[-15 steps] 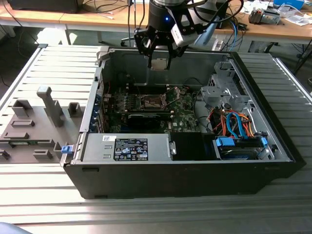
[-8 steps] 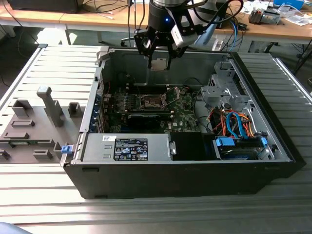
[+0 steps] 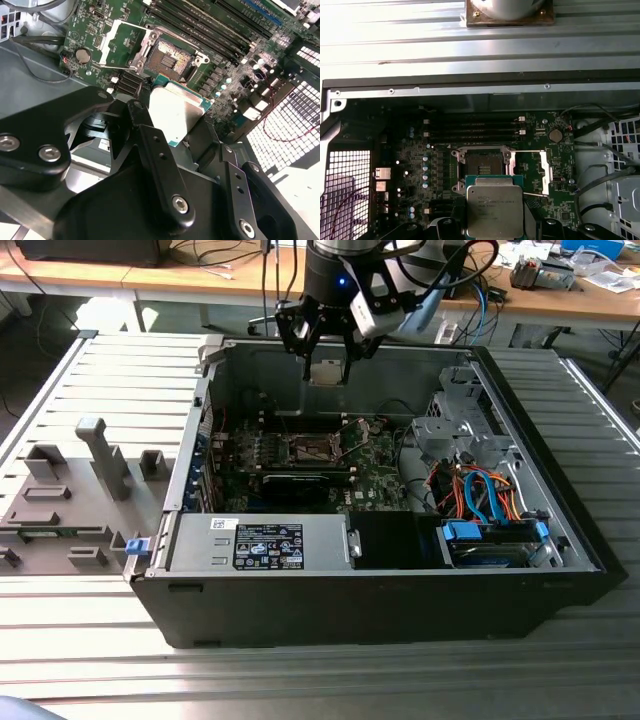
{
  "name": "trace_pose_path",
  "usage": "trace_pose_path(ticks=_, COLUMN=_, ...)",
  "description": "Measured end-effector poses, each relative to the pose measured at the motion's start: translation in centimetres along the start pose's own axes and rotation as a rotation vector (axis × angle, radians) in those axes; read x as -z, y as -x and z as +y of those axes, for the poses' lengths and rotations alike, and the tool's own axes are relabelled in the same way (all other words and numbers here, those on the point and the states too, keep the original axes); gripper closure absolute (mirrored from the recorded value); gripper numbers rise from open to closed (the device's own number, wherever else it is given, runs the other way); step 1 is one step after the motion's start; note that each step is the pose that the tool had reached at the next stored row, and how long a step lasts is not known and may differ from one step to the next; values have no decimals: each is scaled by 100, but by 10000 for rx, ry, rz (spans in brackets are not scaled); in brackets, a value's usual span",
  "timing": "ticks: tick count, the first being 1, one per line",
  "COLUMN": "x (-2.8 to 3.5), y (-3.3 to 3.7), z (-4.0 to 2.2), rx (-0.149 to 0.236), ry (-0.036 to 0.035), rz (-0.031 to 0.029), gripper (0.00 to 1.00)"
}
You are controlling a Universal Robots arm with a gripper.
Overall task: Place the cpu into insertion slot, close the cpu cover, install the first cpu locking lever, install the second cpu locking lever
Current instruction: 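Place the cpu into insertion slot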
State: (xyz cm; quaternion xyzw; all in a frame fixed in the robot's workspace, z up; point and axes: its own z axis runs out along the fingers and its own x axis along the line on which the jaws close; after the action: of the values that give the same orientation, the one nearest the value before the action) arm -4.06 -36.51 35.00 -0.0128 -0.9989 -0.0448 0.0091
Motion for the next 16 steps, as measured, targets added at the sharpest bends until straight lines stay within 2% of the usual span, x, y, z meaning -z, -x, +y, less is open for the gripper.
trace_pose_path(ticks=16, x=-41, y=1, z=-4, rx=0, ry=1, rz=0, gripper=46)
